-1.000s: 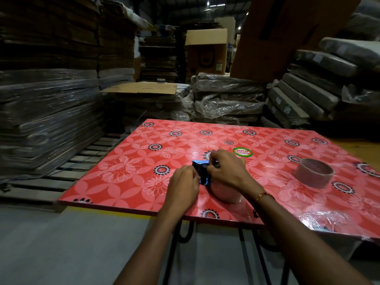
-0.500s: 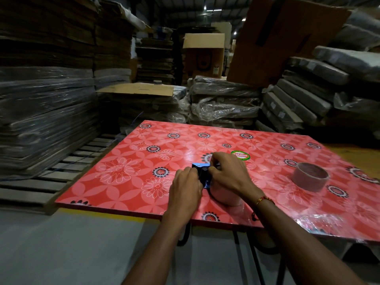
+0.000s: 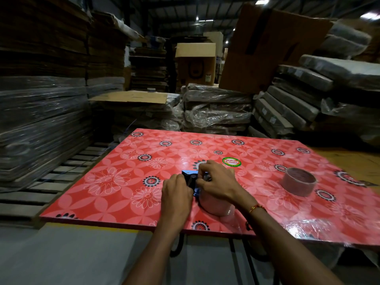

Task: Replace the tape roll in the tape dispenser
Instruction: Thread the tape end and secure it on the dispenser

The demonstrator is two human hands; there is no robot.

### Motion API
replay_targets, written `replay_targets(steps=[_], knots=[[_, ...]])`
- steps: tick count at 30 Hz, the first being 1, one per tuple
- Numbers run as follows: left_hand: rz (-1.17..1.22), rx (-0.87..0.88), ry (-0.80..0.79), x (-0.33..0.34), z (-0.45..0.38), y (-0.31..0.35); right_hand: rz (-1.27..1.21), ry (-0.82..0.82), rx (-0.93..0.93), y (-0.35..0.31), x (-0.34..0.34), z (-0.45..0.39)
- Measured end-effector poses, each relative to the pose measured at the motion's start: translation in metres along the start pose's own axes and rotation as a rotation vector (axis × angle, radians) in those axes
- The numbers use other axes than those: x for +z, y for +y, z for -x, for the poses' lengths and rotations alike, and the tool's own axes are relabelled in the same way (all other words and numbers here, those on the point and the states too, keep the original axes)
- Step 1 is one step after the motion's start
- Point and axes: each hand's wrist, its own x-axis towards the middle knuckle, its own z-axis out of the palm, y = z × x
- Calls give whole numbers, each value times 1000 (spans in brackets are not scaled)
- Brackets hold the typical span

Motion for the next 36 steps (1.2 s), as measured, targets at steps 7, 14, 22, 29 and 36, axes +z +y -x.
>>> replay_targets(steps=[7, 14, 22, 29, 36], knots=[[44, 7, -45, -3, -6, -4, 33, 55, 54, 0, 3, -1], [128, 35, -90, -7, -7, -8, 18, 78, 49, 3, 4, -1], [124, -14, -65, -3, -8, -6, 10, 50, 86, 3, 2, -2], [255, -96, -159, -11, -13, -17, 17, -4, 92, 0, 1, -6], [230, -89, -132, -12, -12, -15, -45, -100, 128, 0, -6, -3]])
